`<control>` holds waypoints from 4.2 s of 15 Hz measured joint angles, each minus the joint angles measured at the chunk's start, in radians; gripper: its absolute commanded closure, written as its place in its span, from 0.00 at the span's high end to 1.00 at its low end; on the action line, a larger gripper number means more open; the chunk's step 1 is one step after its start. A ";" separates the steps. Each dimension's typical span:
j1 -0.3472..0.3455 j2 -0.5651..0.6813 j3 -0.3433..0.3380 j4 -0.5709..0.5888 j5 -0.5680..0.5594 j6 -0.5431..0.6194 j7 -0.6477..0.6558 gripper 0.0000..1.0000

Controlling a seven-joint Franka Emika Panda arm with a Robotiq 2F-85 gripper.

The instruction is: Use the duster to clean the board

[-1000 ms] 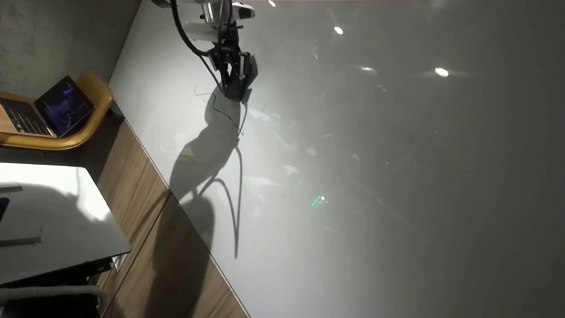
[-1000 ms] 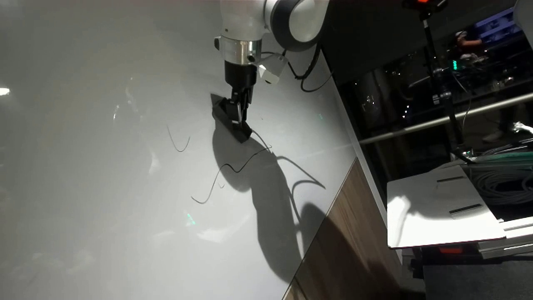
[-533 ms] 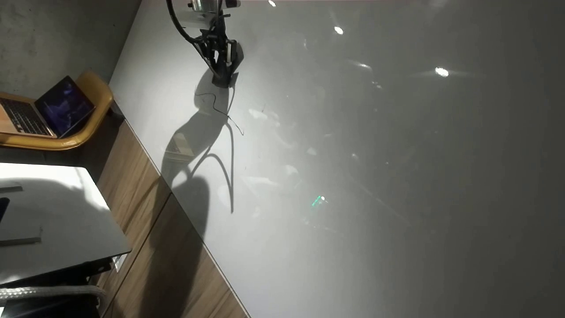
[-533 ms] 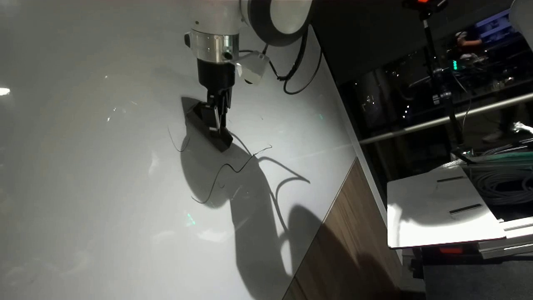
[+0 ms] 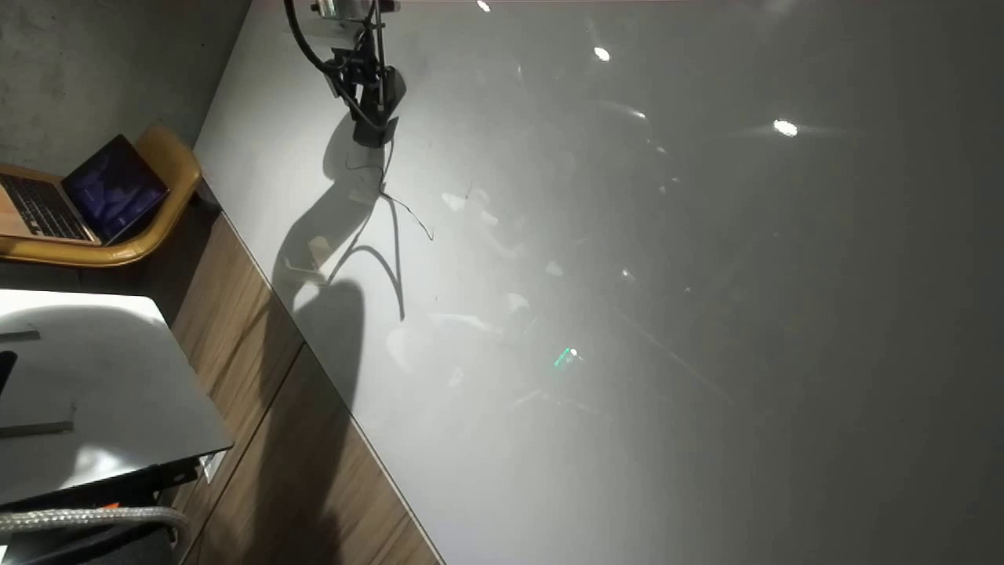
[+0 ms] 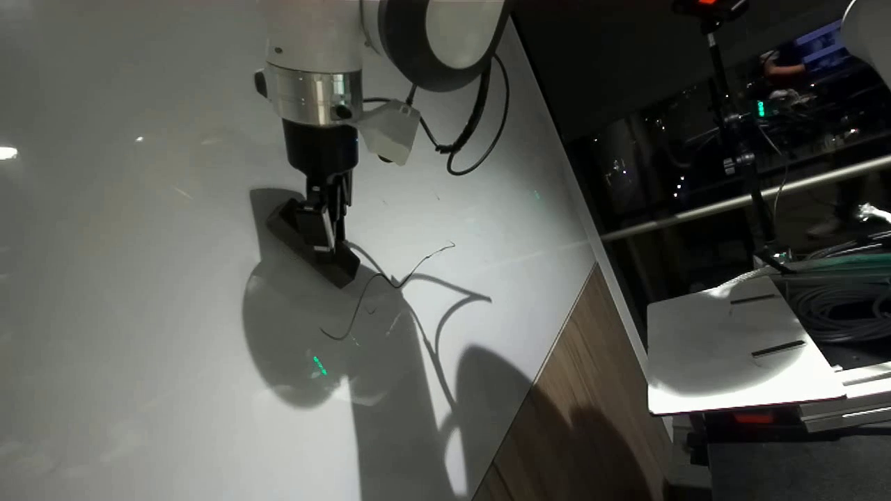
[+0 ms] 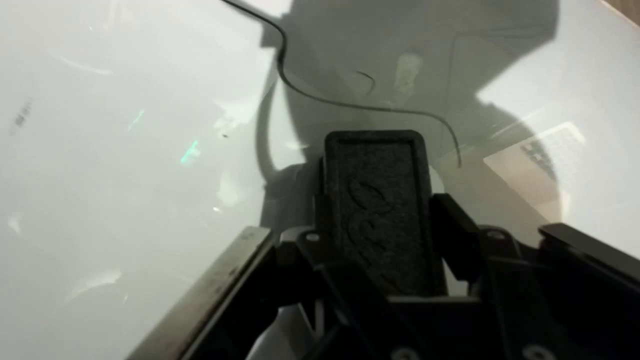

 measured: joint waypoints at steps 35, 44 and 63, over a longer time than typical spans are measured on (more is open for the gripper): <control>-0.253 -0.185 -0.226 -0.169 -0.024 -0.073 -0.032 0.28; -0.214 -0.159 -0.157 -0.183 0.038 -0.044 0.008 0.28; -0.191 -0.048 -0.203 -0.196 0.039 -0.017 0.015 0.28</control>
